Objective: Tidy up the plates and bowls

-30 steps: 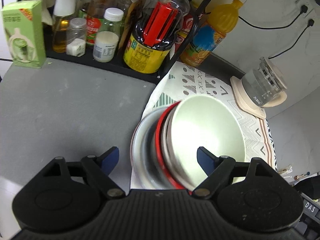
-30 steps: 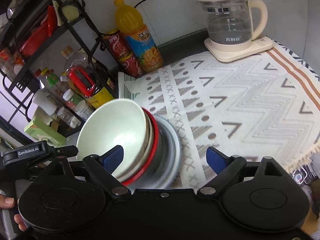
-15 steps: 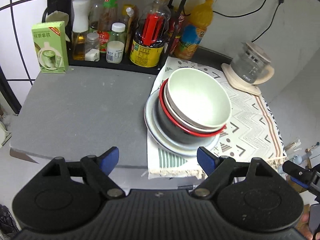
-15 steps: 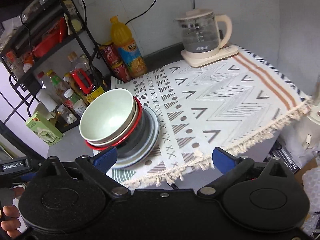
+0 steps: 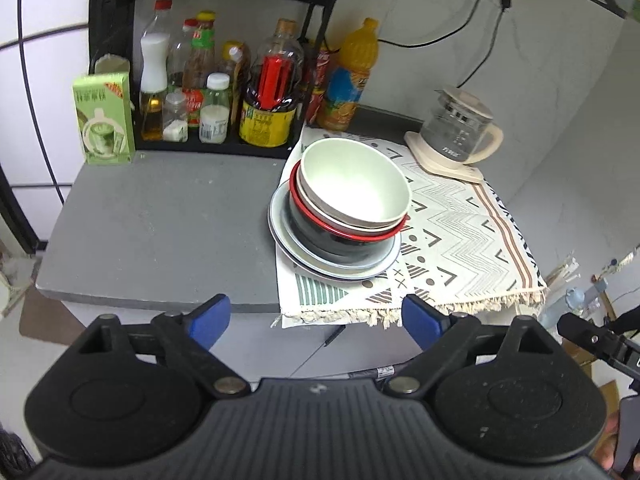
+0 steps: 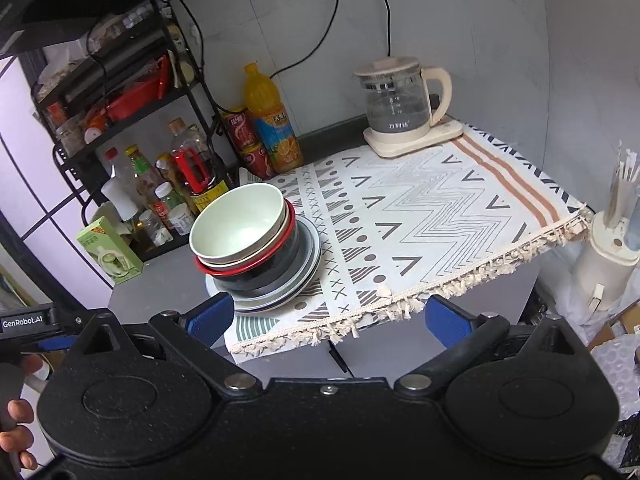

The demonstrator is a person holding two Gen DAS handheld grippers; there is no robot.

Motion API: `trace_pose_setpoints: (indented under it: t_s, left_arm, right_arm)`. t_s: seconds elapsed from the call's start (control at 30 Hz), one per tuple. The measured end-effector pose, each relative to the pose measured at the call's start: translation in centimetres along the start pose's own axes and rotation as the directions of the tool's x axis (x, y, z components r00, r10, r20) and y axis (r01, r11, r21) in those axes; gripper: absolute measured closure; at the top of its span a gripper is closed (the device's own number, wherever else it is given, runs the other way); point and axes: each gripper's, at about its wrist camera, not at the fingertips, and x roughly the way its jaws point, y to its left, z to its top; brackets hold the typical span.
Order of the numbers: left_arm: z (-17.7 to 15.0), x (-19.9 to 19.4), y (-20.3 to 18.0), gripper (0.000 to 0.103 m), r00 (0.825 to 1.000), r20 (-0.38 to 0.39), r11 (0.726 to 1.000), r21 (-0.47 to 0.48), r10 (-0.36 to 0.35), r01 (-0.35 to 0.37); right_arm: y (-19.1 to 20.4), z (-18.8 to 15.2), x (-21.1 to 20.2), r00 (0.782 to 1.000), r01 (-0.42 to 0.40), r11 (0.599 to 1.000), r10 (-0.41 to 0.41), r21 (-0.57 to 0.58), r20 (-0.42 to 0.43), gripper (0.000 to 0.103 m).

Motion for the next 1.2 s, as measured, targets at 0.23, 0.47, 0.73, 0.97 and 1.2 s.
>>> trace_pose_setpoints:
  t_s: [0.23,0.47,0.73,0.97,1.2]
  left_arm:
    - [-1.7,-2.6,-0.5,0.000,0.999,0.045,1.000,0.016,0.006,-0.007]
    - [-2.9,-4.9,-1.1,0.000,0.997,0.078,0.998,0.067,0.012,-0.018]
    - [-3.7,-6.7,-1.9,0.000,0.994,0.111,0.994,0.111,0.011,-0.023]
    - [-4.8,-7.7,-2.4,0.000,0.991,0.131,0.987,0.155,0.018,-0.038]
    - [-5.4,-8.0,-2.3,0.000,0.992,0.125,0.987,0.159,0.012,-0.031]
  right_arm:
    - [0.1,-1.3,-1.9,1.000,-0.008,1.000,0.008,-0.011,0.014,0.000]
    - [0.0,-2.3,-3.4,1.000,-0.016,1.000,0.016,-0.018,0.022,0.000]
    - [0.0,-3.2,-5.4,0.999,-0.007,0.999,0.009,-0.043,0.053,0.000]
    - [0.1,-3.8,-6.6,0.999,0.004,0.998,-0.001,-0.062,0.053,0.000]
    - [0.6,-4.2,-6.9,0.998,-0.002,0.995,0.008,-0.099,0.055,0.000]
